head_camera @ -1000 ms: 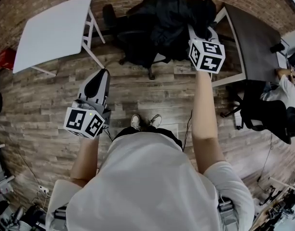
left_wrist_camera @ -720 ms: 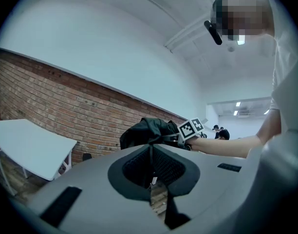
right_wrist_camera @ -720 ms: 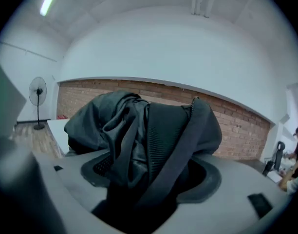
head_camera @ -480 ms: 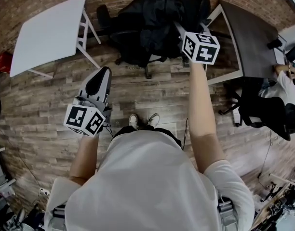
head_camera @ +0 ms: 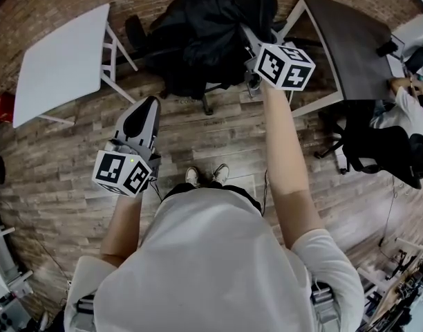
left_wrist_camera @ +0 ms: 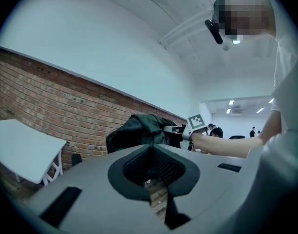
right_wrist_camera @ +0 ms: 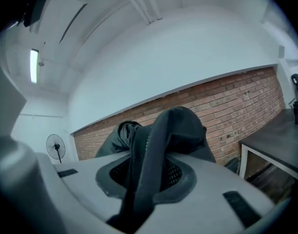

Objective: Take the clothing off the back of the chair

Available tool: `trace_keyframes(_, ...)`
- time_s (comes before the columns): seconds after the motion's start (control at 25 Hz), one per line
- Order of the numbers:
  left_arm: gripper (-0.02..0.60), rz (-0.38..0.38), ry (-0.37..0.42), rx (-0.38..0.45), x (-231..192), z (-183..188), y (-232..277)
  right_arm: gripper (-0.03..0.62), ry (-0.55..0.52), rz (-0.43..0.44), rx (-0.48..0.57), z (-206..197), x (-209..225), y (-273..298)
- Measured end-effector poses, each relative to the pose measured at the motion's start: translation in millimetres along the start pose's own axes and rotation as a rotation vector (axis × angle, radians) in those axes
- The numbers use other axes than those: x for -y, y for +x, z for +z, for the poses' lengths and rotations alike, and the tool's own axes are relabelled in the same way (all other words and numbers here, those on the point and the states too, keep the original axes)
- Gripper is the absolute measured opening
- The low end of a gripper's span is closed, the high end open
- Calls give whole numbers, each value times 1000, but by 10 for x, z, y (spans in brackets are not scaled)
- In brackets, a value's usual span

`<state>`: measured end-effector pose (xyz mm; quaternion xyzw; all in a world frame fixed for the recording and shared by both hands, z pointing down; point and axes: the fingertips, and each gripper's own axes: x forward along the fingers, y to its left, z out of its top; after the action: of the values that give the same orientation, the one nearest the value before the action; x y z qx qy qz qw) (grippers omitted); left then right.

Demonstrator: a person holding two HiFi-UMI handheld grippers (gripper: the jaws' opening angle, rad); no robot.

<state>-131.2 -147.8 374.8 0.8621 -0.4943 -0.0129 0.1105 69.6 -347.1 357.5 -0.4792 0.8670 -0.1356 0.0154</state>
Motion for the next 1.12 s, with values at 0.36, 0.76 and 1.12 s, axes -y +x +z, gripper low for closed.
trace_keyframes(0.36,38,21,-2,-3,-44,0,18,89,174,72,116,265,-76,-45)
trace_keyframes(0.76,38,12,23,21,-4,95,111,87,118,117,222,822,-188,-150)
trace_keyframes(1.12,38,32,19,48,-119,162,66,87,-41,77,353,1605,-169,-364)
